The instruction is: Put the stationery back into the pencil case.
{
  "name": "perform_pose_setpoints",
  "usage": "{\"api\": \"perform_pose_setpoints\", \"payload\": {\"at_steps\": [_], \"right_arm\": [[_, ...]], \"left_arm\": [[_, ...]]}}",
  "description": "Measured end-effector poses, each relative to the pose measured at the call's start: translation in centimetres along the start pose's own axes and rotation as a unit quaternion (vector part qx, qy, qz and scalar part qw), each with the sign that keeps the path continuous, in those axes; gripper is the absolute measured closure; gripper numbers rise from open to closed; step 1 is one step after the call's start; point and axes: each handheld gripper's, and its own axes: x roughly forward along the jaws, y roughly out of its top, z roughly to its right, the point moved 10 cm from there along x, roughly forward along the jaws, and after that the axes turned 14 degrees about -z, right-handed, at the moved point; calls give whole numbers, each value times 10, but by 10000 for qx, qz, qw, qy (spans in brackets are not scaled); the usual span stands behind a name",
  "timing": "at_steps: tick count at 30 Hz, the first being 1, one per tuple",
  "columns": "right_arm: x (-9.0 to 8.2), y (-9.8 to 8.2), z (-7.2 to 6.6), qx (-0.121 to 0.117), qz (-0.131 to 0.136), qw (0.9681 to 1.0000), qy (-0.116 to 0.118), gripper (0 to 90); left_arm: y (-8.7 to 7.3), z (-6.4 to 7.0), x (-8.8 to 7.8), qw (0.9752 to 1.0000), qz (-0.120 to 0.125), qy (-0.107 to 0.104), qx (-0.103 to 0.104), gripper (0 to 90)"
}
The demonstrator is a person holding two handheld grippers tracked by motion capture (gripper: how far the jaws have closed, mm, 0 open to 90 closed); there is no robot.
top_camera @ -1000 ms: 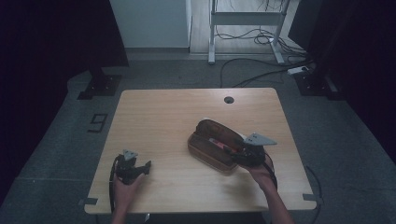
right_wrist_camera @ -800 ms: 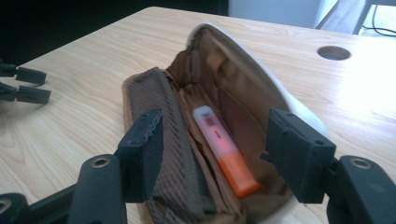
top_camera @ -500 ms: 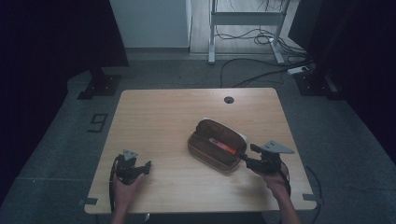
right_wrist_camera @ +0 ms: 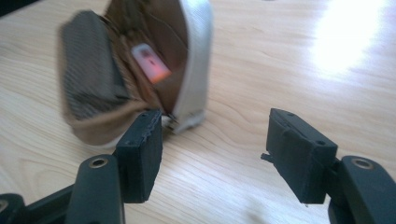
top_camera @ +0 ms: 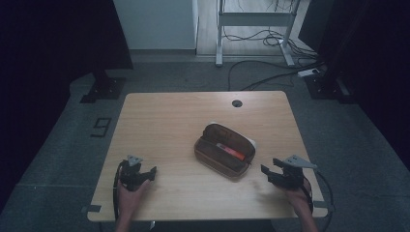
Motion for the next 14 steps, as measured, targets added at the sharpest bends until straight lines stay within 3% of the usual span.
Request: {"api": "perform_pose_setpoints", "payload": {"at_steps": [14], "right_arm": [[9,-6,6,71,-144,9999,-34,345]], "left_arm": [[0,0,0,10000,-1,-2,0,221]]}}
